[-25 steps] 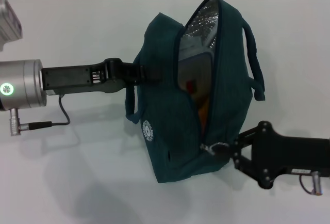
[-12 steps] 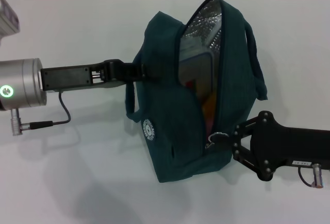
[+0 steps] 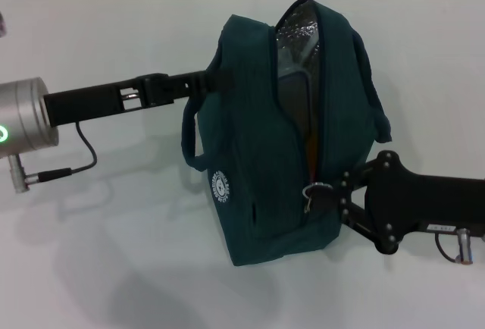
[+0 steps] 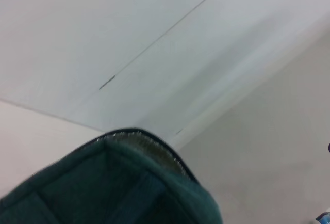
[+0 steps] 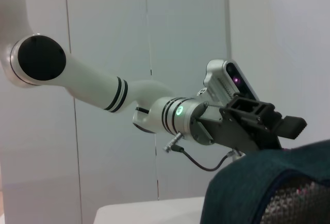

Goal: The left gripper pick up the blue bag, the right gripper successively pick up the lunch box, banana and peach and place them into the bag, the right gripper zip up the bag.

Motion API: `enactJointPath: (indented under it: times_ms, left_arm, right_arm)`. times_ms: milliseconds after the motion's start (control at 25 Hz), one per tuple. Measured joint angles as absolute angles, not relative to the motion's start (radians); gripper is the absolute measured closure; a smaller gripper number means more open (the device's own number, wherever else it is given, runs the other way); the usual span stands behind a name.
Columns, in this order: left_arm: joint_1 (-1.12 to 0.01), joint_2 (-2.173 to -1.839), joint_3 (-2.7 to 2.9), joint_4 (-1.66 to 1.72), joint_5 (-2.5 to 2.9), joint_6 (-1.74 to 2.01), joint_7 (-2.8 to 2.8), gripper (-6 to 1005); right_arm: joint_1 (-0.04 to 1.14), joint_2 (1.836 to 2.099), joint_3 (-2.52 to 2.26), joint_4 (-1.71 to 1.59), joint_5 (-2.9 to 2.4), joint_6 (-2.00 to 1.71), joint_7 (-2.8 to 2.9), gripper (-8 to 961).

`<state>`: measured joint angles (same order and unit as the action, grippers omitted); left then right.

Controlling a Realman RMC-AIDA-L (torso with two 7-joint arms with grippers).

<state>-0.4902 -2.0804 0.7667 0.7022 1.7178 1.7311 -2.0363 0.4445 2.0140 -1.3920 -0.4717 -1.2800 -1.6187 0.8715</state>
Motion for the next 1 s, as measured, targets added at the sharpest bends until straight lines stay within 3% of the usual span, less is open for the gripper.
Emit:
enactJointPath:
  times_ms: [120, 680, 1000]
  left_arm:
    - [-0.486, -2.079, 0.762, 0.705, 1.709, 1.731, -2.004, 542]
    - [-0.46, -2.083, 0.673, 0.694, 1.684, 1.727, -1.88, 113]
    - [-0.423, -2.079, 0.671, 0.692, 1.642, 1.726, -1.854, 104]
  right_arm:
    - [0.441, 2.014, -1.391, -0.5, -1.266, -1.629, 0.873, 944]
    - [0.505, 2.014, -1.302, -0.528, -1.228, -1.627, 0.972, 945]
    - [0.607, 2.02, -1.311, -0.525, -1.231, -1.615, 1.026, 944]
